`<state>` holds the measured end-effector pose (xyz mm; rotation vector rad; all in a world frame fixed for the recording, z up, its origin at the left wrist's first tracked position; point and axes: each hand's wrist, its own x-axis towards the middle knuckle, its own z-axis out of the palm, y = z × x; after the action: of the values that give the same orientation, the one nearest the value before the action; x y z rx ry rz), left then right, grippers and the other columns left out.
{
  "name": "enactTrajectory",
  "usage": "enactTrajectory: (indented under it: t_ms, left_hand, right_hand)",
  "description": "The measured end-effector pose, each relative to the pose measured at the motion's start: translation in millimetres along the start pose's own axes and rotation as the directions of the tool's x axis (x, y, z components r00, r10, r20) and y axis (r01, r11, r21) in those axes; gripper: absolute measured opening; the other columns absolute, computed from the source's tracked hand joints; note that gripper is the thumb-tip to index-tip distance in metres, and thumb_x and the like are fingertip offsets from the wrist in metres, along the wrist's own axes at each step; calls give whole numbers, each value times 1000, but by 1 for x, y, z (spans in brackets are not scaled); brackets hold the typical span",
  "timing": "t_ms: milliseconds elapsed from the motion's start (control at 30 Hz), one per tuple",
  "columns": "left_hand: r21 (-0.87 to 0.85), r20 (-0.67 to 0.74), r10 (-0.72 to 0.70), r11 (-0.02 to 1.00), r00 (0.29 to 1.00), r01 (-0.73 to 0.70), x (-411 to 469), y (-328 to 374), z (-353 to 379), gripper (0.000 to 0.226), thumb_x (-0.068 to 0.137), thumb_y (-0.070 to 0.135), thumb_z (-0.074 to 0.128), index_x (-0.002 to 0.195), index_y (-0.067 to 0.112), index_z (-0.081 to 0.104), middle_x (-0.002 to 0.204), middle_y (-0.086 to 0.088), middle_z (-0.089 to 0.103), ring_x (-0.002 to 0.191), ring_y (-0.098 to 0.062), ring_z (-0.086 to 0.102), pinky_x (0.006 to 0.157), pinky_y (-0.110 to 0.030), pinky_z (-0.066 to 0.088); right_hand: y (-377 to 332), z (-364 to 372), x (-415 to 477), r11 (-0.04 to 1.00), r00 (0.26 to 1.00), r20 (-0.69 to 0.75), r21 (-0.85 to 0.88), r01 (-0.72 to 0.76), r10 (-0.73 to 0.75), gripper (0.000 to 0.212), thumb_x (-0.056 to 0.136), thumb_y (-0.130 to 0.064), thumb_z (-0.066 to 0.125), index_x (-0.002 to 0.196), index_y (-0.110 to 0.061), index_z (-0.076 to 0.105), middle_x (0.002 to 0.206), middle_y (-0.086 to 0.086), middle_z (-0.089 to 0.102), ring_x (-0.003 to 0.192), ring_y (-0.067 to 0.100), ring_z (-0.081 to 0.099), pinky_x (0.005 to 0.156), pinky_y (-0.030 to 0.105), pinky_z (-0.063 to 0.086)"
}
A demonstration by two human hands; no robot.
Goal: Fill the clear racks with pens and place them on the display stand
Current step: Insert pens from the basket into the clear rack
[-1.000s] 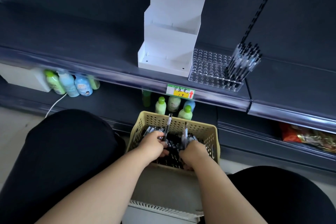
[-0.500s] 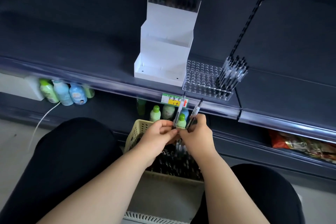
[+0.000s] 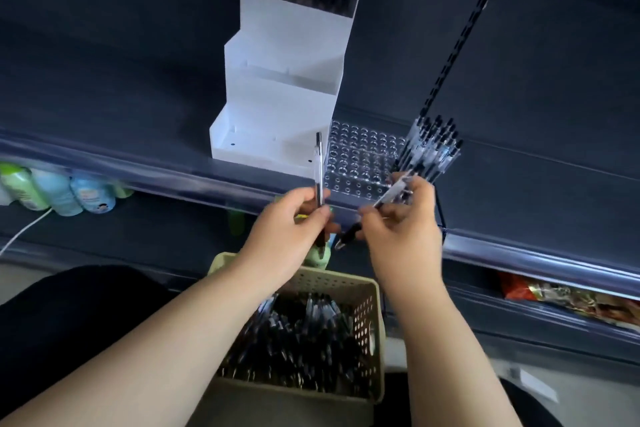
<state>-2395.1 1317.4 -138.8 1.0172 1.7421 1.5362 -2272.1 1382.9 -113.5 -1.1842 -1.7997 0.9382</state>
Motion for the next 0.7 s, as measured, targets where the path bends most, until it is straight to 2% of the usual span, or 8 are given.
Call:
enactTrajectory:
  t_ms: [100, 200, 300, 400, 467, 533, 600, 700]
  left_hand:
    - [39, 5, 89, 995, 996, -89, 25, 18, -2, 13, 90, 32, 57, 97, 40, 64, 90, 22, 68, 86, 10, 61, 77, -15, 46]
    - [38, 18, 167, 985, 986, -167, 56, 38, -1, 12, 88, 32, 59, 92, 41, 65, 91, 23, 70, 89, 8, 63, 81, -13, 47]
    - [110, 15, 257, 960, 966, -257, 84, 54, 0, 13, 85, 31, 63, 89, 43, 66, 92, 24, 69, 86, 11, 61, 77, -3, 45]
    - [136, -29, 296, 947, 955, -290, 103, 54, -4, 13, 82, 32, 66, 88, 43, 66, 88, 22, 69, 82, 9, 61, 74, -1, 43]
    - [104, -55, 276, 957, 960, -269, 108, 46, -9, 17, 80, 31, 66, 92, 43, 66, 87, 21, 69, 77, 5, 63, 78, -12, 49]
    - [87, -72, 246, 967, 967, -239, 110, 39, -14, 24, 80, 30, 68, 97, 46, 64, 88, 16, 68, 76, -1, 64, 83, -29, 53]
    - [77, -76, 242, 968, 967, -237, 110, 35, -18, 27, 81, 28, 69, 100, 47, 63, 88, 15, 69, 76, -4, 66, 82, -38, 53]
    - [41, -94, 238, 971, 967, -235, 109, 30, -21, 25, 80, 29, 70, 98, 46, 64, 87, 15, 71, 69, -6, 68, 72, -33, 53]
  right_hand:
    - [-14, -14, 26, 998, 997, -57, 36, 51, -49, 15, 85, -19, 51, 83, -32, 44, 74, -5, 70, 61, 12, 66, 56, 33, 49]
    - [-26, -26, 60, 994, 988, -114, -5, 106, -106, 15, 89, -30, 49, 75, -26, 53, 69, -11, 70, 61, 14, 67, 64, 46, 54]
    - [-37, -38, 98, 976, 962, -183, -118, 181, -201, 21, 88, -37, 54, 72, -24, 57, 65, -13, 69, 58, 12, 64, 64, 39, 55]
    - [-38, -44, 126, 960, 930, -251, -150, 238, -270, 13, 84, -30, 62, 81, -36, 51, 66, -9, 68, 57, 3, 63, 62, 26, 52]
    - [-33, -45, 134, 952, 912, -284, -168, 255, -295, 24, 83, -28, 66, 85, -40, 45, 68, -10, 66, 57, -4, 61, 58, 12, 45]
    - [-28, -44, 138, 936, 903, -284, -236, 261, -324, 21, 86, -28, 63, 89, -38, 45, 64, -16, 59, 57, -10, 55, 50, 1, 36]
    - [-24, -43, 142, 922, 902, -273, -292, 253, -334, 11, 90, -28, 57, 91, -33, 47, 59, -21, 52, 56, -14, 51, 49, -1, 33]
    - [-20, -38, 149, 906, 913, -222, -336, 258, -342, 8, 92, -28, 53, 86, -33, 50, 61, -24, 50, 67, -7, 55, 54, 8, 35]
